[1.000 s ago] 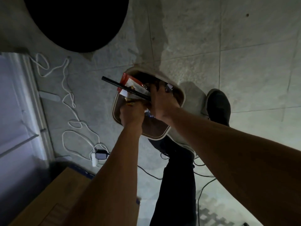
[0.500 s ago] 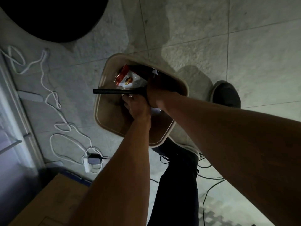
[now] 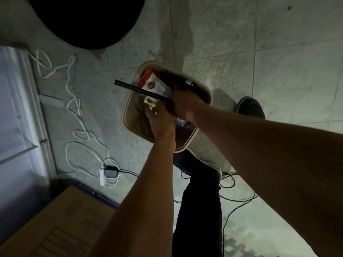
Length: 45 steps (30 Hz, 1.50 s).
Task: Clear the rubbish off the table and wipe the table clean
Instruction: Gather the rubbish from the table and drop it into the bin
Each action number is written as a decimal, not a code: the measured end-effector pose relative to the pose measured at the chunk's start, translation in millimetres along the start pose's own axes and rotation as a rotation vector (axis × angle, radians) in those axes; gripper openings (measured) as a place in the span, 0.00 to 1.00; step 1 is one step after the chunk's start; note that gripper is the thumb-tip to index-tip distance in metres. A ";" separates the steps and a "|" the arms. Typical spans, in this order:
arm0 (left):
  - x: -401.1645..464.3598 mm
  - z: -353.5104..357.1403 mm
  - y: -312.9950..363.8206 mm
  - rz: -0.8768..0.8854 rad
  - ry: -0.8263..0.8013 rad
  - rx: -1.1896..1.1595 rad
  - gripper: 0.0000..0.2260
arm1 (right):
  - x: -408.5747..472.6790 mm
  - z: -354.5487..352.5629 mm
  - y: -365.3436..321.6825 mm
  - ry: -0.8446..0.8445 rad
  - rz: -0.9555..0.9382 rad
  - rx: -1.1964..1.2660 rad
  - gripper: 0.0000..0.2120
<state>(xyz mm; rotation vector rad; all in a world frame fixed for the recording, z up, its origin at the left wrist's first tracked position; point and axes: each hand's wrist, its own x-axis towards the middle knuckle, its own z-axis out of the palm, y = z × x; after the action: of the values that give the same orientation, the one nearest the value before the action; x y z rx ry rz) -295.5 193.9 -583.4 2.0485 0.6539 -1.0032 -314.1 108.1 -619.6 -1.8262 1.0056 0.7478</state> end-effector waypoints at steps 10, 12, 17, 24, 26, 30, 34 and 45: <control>-50.1 -39.6 33.3 0.154 -0.023 0.106 0.27 | -74.3 -43.0 -18.7 0.071 -0.094 -0.119 0.40; -61.4 -49.4 36.2 0.119 -0.043 0.170 0.25 | -90.1 -49.6 -24.0 0.075 -0.108 -0.137 0.39; -102.3 -71.5 41.7 0.137 -0.083 0.358 0.21 | -129.6 -68.9 -37.9 0.078 -0.144 -0.161 0.35; -177.0 -114.9 58.9 0.235 -0.144 0.502 0.23 | -214.0 -96.0 -54.4 0.013 -0.154 -0.114 0.22; -196.4 -127.8 62.4 0.305 -0.173 0.584 0.26 | -242.9 -106.8 -57.8 0.004 -0.170 -0.111 0.21; -237.8 -158.2 75.1 0.423 -0.198 0.672 0.28 | -305.1 -132.3 -66.4 -0.014 -0.164 -0.108 0.22; -280.9 -185.1 91.6 0.539 -0.195 0.726 0.28 | -355.2 -154.9 -80.3 -0.010 -0.134 -0.062 0.23; -403.5 -242.3 134.7 0.676 -0.147 0.700 0.27 | -472.3 -230.1 -142.1 0.150 -0.216 0.017 0.16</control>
<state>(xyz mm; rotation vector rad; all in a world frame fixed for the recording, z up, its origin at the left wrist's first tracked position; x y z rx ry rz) -322.1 262.3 -99.4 2.4692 -0.5373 -1.0197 -402.0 93.8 -82.7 -1.9614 0.8869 0.4765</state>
